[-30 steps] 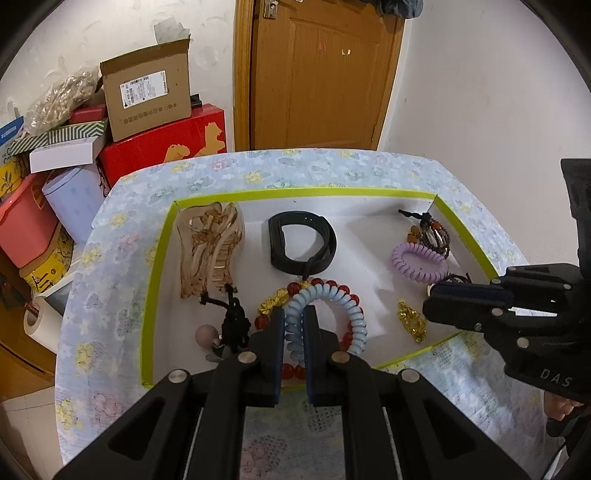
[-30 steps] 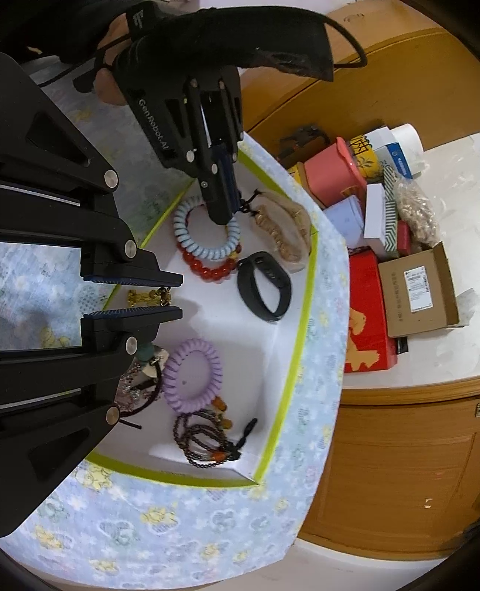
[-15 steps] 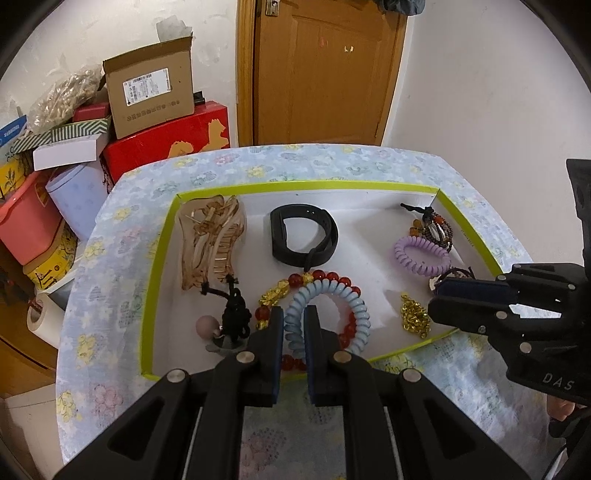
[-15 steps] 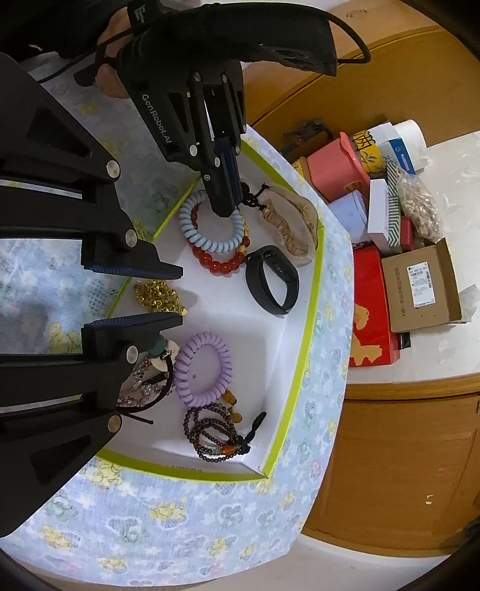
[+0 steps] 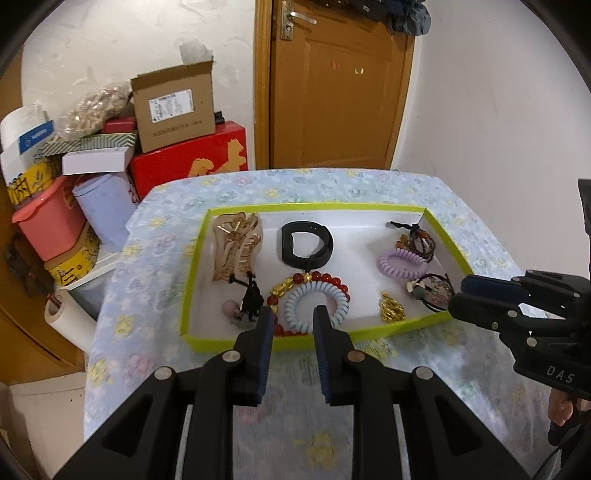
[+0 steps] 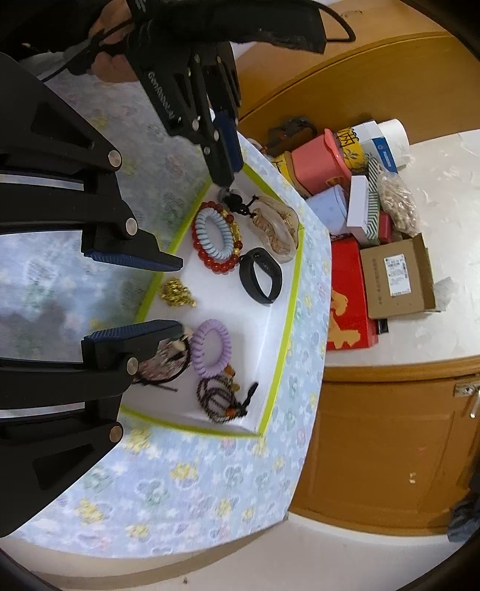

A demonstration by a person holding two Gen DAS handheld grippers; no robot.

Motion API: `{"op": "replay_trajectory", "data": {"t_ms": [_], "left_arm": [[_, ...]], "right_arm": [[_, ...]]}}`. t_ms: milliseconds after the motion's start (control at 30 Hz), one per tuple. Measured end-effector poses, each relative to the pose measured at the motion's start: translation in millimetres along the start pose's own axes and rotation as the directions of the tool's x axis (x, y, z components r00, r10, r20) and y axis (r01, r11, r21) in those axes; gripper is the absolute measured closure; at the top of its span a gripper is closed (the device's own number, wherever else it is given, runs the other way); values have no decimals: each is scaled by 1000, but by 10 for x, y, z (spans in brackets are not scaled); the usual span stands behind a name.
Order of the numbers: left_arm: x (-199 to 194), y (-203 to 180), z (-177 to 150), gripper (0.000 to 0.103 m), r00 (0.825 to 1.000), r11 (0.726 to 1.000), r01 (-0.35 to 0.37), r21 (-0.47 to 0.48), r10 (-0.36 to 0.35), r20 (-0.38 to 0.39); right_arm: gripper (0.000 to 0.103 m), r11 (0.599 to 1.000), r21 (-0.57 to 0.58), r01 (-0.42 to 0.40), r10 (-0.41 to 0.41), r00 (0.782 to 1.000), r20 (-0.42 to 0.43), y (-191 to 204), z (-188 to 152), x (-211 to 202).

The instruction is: Organize jewelry

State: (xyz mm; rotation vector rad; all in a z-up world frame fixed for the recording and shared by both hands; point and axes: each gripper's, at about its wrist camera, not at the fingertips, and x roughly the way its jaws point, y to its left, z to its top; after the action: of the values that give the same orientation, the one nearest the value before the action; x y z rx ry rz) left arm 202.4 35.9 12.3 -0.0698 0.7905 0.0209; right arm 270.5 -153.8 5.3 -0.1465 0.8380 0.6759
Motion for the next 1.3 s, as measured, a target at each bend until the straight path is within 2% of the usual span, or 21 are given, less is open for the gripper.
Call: {"op": "replay_trajectory", "data": {"t_ms": [133, 367, 667, 933, 1300], "left_arm": [[-196, -56, -111, 80, 1000, 1000, -15, -9, 15, 12], [-517, -188, -395, 80, 999, 999, -37, -10, 37, 18], [-835, -242, -751, 80, 999, 999, -30, -30, 30, 12], [-900, -287, -938, 80, 1000, 999, -26, -35, 25, -12], [-894, -328, -980, 80, 1000, 999, -17, -33, 16, -19]], "right_arm": [[68, 999, 0, 32, -32, 999, 19, 69, -127, -179], [67, 998, 1, 67, -67, 997, 30, 225, -429, -497], [67, 996, 2, 94, -94, 995, 27, 398, -735, -763], [67, 994, 0, 106, -106, 994, 11, 462, -918, -813], [67, 994, -2, 105, -105, 994, 5, 477, -956, -826]]}}
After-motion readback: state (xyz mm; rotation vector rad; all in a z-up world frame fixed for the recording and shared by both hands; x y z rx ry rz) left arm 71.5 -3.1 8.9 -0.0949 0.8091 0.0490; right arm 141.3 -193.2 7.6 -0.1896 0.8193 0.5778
